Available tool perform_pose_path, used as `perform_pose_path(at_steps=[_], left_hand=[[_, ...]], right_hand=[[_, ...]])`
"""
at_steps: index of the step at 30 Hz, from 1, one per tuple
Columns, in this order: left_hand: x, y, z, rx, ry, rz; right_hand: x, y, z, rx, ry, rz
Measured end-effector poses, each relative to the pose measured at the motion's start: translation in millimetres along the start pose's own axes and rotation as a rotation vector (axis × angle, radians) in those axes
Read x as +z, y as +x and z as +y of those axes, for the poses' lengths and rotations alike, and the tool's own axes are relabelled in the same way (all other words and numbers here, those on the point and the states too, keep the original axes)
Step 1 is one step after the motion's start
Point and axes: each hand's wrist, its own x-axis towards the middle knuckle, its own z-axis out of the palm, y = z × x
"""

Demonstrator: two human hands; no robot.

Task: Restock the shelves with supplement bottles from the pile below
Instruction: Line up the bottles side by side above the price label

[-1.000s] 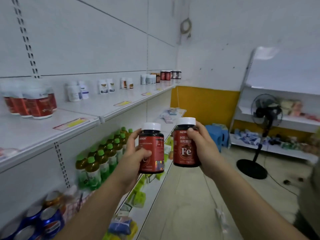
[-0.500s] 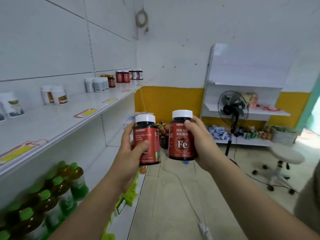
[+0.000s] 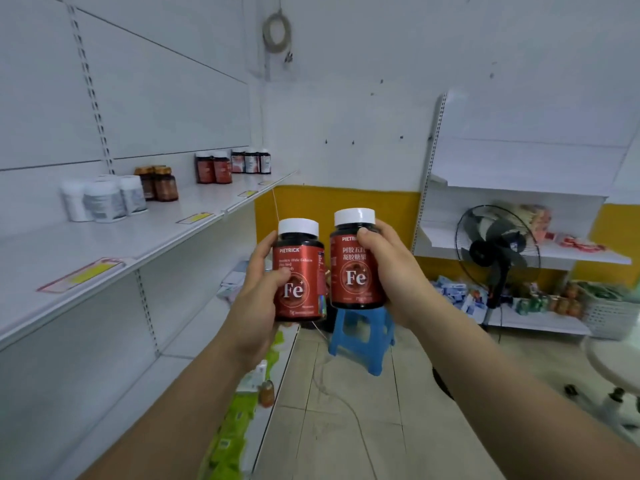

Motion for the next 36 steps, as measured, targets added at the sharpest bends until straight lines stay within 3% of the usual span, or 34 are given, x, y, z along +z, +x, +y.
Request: perform_pose_path(at_steps=[12,20,29,36], left_hand=[[-39.0,306.6,-58.0,0.105,-0.029,0.053],[-43.7,466.3,-85.2,0.121,0.108,0.091],[-49.4,613.8,-115.8,0.251,0.189,0.469],[-82.4,660.1,-94.7,0.242,0.406,0.770]], right_hand=[[3.8,307.0,49.5,-0.025,-0.055,-0.050],[-16.9,488.6,66.2,-0.082,-0.122,-0.110],[0.0,690.7,100.0,-0.096,-0.069,-0.419],[77.8,790.1,118.0,-0.097,0.003,-0.659]])
